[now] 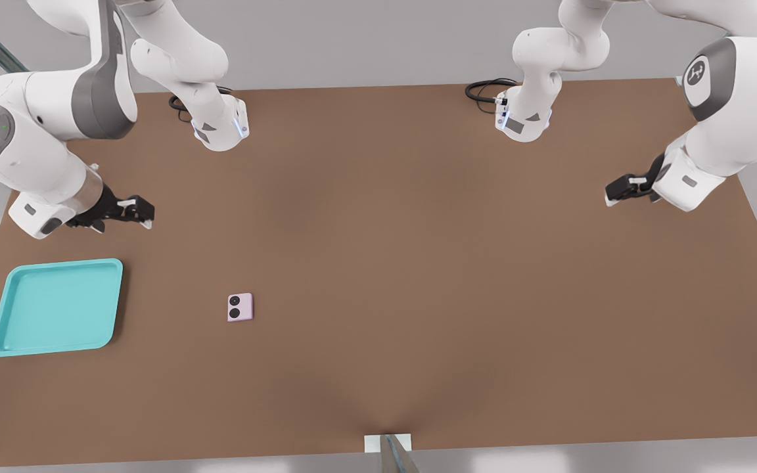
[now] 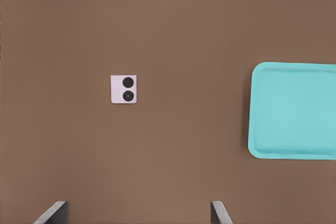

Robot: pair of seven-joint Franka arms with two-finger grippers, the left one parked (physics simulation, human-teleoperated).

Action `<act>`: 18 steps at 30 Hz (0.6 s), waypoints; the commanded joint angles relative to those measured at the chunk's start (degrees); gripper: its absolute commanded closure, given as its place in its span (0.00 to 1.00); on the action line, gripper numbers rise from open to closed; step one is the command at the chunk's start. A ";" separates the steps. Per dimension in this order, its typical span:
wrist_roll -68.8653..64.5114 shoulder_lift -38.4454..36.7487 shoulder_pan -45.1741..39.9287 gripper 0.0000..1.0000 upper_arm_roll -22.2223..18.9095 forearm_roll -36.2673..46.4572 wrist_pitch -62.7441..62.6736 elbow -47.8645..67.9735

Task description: Keep left arm still and place phone on the tray with right arm

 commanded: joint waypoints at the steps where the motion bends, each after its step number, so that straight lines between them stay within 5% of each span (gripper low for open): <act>1: -1.31 0.01 -3.21 0.00 0.04 0.18 3.17 -0.02; 9: 10.27 24.52 3.29 0.00 1.71 -4.20 25.05 0.42; 18: 27.87 36.75 6.64 0.00 1.71 -5.10 39.29 -4.40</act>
